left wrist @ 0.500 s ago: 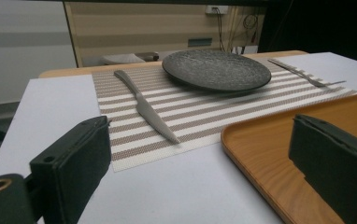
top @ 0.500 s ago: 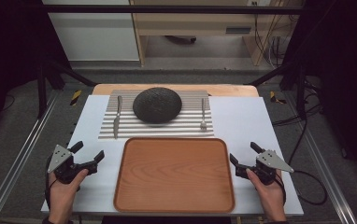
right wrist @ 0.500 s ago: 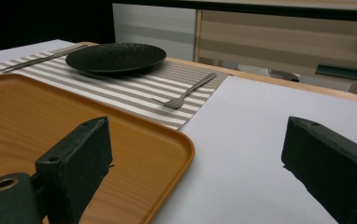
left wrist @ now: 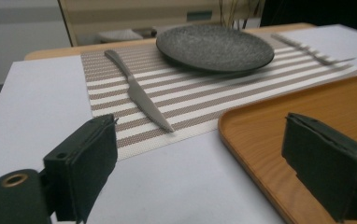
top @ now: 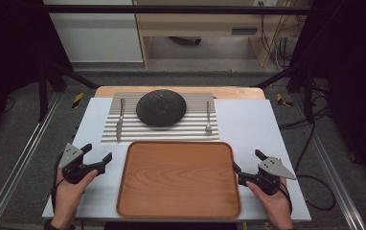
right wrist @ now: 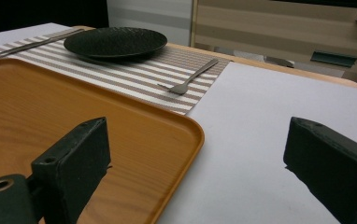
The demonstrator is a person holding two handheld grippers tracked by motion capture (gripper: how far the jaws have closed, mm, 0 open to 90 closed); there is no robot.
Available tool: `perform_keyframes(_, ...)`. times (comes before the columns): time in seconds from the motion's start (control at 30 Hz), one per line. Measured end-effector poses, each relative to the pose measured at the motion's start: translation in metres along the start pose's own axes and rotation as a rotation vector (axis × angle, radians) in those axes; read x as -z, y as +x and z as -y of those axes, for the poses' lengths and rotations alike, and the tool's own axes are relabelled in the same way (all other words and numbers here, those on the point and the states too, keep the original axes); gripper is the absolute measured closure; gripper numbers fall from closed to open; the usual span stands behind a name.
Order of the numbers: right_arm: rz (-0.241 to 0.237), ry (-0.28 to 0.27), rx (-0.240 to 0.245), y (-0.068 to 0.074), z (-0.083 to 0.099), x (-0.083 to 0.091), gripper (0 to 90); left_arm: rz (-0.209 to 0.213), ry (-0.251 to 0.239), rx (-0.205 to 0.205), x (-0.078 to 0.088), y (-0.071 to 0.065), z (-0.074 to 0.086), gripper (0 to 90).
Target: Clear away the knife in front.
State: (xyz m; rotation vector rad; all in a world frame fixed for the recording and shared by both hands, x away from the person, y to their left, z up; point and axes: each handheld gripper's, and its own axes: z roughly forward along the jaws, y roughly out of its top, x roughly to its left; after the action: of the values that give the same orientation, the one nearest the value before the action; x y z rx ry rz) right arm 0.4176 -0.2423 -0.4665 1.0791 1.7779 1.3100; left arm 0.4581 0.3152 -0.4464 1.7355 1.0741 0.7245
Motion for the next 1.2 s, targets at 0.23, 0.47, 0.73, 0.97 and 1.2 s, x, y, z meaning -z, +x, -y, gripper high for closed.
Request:
perform_keyframes(0.23,-0.005,-0.003,0.013,0.006,-0.001,0.003,7.3,-0.046,0.102,-0.009,-0.037,0.014,-0.031,15.1)
perform_keyframes(0.47,-0.005,0.001,0.011,0.005,-0.001,0.003,7.2,-0.055,0.192,-0.016,-0.087,0.030,-0.061,23.7)
perform_keyframes(0.73,-0.007,0.012,0.016,0.006,0.000,0.002,7.0,-0.075,0.242,-0.052,-0.129,0.034,-0.080,25.2)
perform_keyframes(0.97,-0.008,0.017,0.020,0.005,0.001,0.001,7.0,-0.117,0.246,-0.035,-0.156,0.043,-0.082,32.4)
perform_keyframes(1.2,-0.011,0.022,0.021,0.005,0.002,0.001,7.0,-0.150,0.264,-0.003,-0.175,0.046,-0.069,43.2)
